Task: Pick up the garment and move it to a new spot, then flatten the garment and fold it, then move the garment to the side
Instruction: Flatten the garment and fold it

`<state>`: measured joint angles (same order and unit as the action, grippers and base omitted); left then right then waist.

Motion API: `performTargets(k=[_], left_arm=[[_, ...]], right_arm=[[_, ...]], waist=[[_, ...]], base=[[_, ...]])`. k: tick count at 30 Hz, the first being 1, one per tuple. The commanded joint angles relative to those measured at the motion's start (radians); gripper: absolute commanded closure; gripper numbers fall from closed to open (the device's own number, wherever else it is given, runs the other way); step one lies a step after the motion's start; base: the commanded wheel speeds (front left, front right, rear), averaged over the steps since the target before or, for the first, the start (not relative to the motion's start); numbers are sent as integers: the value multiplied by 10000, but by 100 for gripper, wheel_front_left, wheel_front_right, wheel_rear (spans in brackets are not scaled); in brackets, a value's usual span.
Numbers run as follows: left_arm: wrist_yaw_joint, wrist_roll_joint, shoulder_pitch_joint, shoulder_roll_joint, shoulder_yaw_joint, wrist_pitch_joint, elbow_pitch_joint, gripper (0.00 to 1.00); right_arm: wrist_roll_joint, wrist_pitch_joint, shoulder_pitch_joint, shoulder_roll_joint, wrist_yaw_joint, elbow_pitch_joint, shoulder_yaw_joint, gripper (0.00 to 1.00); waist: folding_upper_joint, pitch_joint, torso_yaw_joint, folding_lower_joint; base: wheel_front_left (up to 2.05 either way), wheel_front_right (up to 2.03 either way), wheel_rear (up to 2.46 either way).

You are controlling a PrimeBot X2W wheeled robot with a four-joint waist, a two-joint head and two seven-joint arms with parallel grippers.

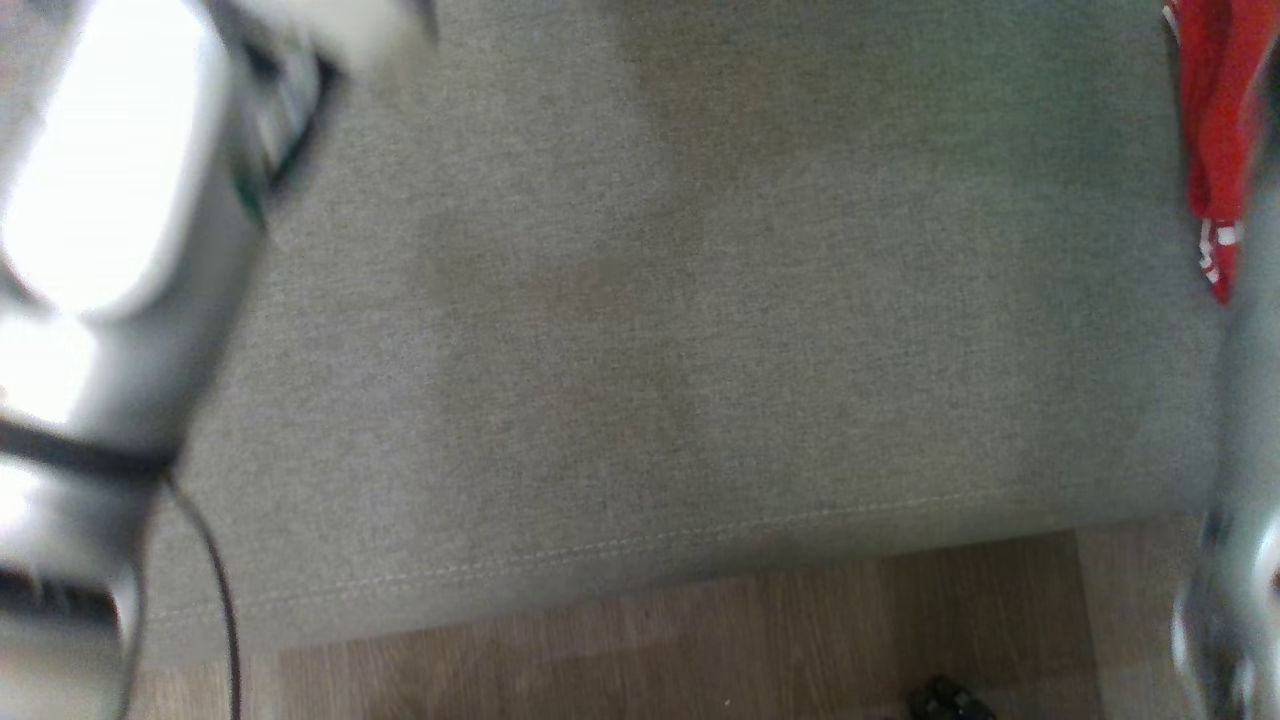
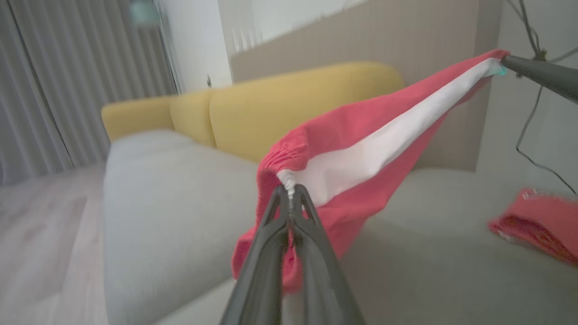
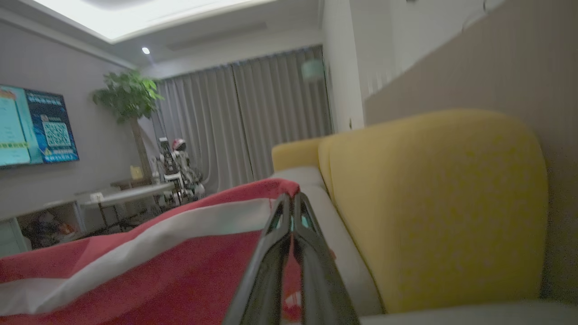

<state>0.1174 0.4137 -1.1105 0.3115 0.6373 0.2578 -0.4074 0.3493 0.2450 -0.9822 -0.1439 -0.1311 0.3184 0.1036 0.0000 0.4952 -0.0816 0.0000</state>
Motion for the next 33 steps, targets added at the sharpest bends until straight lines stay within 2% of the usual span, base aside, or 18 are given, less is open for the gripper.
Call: performTargets(k=[1, 8, 11, 15, 16, 21, 27, 30, 33], left_arm=[[72, -17, 435, 475, -141, 36, 162, 100], [128, -19, 3305, 1117, 857, 38, 536, 100], [129, -116, 4404, 1333, 761, 38, 996, 100], [130, -83, 5894, 1342, 270, 39, 1746, 100], [130, -83, 5894, 1342, 270, 39, 1746, 100], [131, 14, 7620, 1402, -182, 39, 2696, 100], [131, 222, 8942, 1988, -74, 39, 3781, 100], [121, 454, 9173, 2208, -106, -100, 4308, 100], [119, 730, 8945, 2073, -139, -352, 4626, 100]], right_arm=[[265, -417, 1089, -59, 4, -302, -143, 100], [1225, -1880, 5091, 22, 4, -1520, -256, 100], [1507, -2281, 6457, 91, 4, -2260, -184, 100], [1869, -2725, 7966, 256, 4, -3268, 57, 100], [1869, -2725, 7966, 256, 4, -3268, 57, 100], [2300, -3457, 9674, 381, 4, -4954, 456, 100], [2305, -4223, 11515, 696, 4, -7036, 1575, 100], [2251, -4706, 11838, 800, 4, -7757, 1820, 100], [1879, -5267, 11377, 829, 4, -7848, 1893, 100]], waist=[[0, -96, 66, 0], [0, -562, 91, 0], [0, -870, 134, 0], [0, -1331, 178, 0], [0, -1331, 178, 0], [0, -1901, 320, 0], [0, -2247, 755, 0], [0, -2193, 907, 0], [0, -2071, 1056, 0]], base=[[0, 0, 0], [0, 0, 0], [0, 0, 0], [0, 0, 0], [0, 0, 0], [0, 0, 0], [0, 0, 0], [0, 0, 0], [0, 0, 0]])
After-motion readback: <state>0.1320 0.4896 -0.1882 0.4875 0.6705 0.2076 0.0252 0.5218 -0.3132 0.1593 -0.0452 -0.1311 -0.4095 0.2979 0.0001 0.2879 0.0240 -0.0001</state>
